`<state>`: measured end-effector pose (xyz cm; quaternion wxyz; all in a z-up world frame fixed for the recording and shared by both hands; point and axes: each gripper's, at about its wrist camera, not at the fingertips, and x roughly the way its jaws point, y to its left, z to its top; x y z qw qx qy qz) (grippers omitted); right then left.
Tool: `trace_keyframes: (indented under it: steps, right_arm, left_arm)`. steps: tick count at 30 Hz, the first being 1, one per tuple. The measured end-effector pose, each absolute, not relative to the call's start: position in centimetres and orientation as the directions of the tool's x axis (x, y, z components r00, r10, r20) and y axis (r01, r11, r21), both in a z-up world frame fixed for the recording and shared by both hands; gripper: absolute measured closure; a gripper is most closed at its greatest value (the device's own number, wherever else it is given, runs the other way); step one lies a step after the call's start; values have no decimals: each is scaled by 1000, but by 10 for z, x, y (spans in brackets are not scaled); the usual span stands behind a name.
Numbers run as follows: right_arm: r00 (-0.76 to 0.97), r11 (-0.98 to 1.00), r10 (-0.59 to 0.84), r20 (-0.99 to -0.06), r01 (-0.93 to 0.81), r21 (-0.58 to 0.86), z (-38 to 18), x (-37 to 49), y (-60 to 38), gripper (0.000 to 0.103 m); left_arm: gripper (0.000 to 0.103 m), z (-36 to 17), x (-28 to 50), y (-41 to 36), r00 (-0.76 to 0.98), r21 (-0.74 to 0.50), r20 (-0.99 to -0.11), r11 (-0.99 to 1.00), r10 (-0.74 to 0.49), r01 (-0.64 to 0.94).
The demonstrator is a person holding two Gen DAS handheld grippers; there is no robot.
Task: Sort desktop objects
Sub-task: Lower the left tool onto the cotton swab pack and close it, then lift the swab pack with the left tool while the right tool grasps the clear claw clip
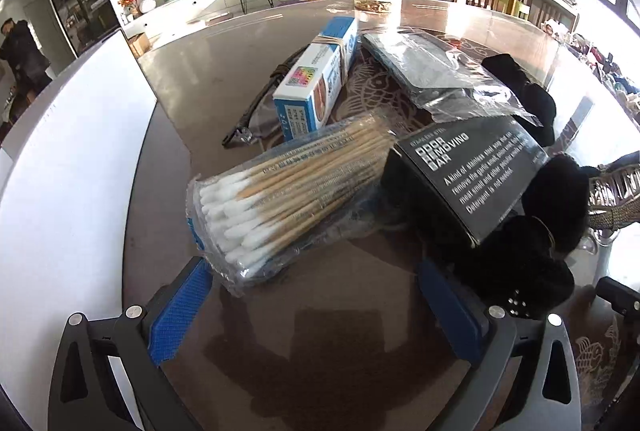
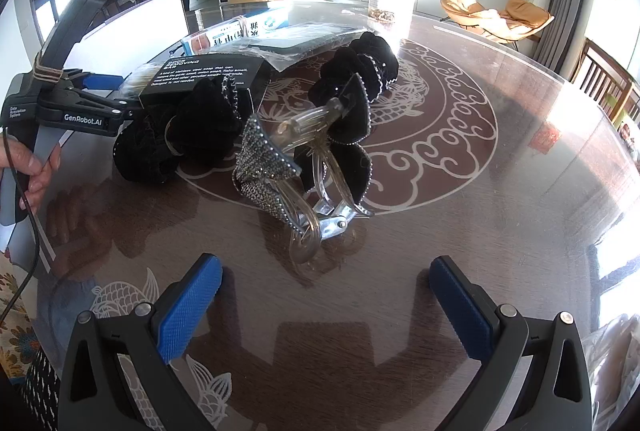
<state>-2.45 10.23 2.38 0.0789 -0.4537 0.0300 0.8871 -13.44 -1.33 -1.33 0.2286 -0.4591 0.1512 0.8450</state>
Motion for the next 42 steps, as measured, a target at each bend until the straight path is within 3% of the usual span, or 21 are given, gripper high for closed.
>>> trace_keyframes:
  steps: [1,3,10,19,22,24,25,26,29,34,36,38,40,42]
  right_arm:
    - [-577,-986,116,-809,-168,-22,24,-25,102,0]
    - [-578,-986,121,-807,-167,-28,24,-25,102,0]
    - [-580,-985,128,-805,-167,-37,24,-27,101,0]
    - [-581,-985,132,-803,-169,-40,23,-27,100,0]
    - [-582,-984,139,-801,-170,-47,23,-27,98,0]
    - [-583,-984,143,-800,-171,-51,23,-27,98,0]
    - [-583,-984,146,-799,-172,-55,23,-27,97,0]
    - [-584,-983,149,-798,-172,-58,23,-27,97,0]
    - [-585,-983,154,-796,-172,-64,23,-26,96,0]
    - [-586,-982,160,-794,-173,-70,23,-27,95,0]
    - [-587,-981,170,-792,-178,-79,24,-27,95,0]
    - [-588,-980,176,-790,-178,-85,24,-27,95,0]
    - [-588,-980,175,-790,-179,-85,24,-28,95,0]
    - [-586,-981,164,-794,-179,-70,24,-28,98,0]
  left_arm:
    - [0,-15,-126,-14,-435,2,-855,-836,284,-549]
    - [0,-13,-105,-11,-445,40,-853,-815,273,-578]
    - [0,4,-112,-6,-596,329,-803,-810,32,-486]
    - [0,-2,-156,22,-532,294,-844,-766,73,-571]
    - [0,-2,-157,16,-508,231,-854,-791,114,-566]
    - [22,-1,-153,6,-492,159,-853,-808,177,-567]
    - [45,1,-150,3,-500,146,-846,-819,187,-555]
    - [58,2,-148,1,-512,158,-843,-833,166,-531]
    - [63,4,-131,-10,-542,162,-830,-874,130,-458]
    - [56,1,-82,-37,-560,112,-824,-944,87,-312]
    - [46,0,-64,-39,-570,102,-815,-942,105,-319]
    - [20,-6,-54,-35,-586,146,-806,-935,78,-324]
    - [6,-8,-50,-37,-628,197,-777,-931,43,-307]
    - [3,-7,-60,-43,-612,163,-789,-941,57,-297]
